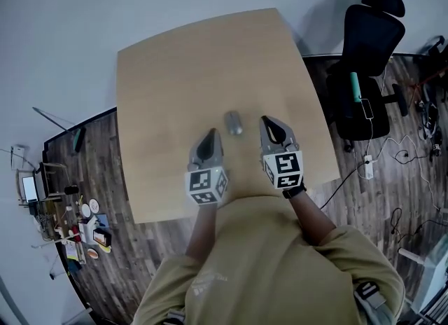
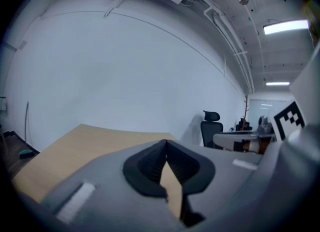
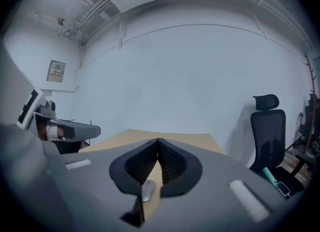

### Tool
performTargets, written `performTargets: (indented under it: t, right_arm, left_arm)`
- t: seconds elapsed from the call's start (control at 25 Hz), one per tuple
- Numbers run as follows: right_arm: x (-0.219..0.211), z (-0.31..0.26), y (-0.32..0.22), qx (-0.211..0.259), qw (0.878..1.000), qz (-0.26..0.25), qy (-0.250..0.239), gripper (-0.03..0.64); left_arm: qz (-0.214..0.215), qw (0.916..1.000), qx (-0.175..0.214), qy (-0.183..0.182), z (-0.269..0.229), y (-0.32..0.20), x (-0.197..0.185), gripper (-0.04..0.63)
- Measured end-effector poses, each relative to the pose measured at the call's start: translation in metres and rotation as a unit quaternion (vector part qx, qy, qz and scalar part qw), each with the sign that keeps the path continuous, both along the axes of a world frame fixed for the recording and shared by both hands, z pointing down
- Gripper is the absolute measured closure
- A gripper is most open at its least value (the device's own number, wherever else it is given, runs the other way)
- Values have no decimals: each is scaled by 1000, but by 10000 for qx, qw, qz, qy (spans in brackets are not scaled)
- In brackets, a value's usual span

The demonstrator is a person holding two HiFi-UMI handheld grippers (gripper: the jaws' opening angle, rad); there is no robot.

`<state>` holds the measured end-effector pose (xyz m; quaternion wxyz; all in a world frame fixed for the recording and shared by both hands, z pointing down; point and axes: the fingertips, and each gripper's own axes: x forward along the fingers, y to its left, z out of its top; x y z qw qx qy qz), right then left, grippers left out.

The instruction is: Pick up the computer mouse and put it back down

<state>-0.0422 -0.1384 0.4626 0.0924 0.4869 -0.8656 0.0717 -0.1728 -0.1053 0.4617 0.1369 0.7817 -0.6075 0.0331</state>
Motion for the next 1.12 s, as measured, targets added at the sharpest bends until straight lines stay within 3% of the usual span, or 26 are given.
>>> performTargets:
  t: [0.4, 0.76, 0.92, 1.12]
  right_arm:
    - [8, -20, 29, 288, 9994, -118, -137, 609]
    - [25, -41, 31, 644, 9978, 106, -127, 611]
    - [25, -39, 33, 620, 9980, 49, -104, 611]
    - [10, -27, 42, 375, 9984, -409, -54, 609]
  left_arm:
    - [84, 9995, 265, -147, -8, 13, 25, 594]
    - [141, 9978, 527, -376, -20, 21, 35, 594]
    - [128, 9974, 610, -372, -24, 21, 36, 594]
    - [53, 9976, 607, -336, -23, 17, 31, 595]
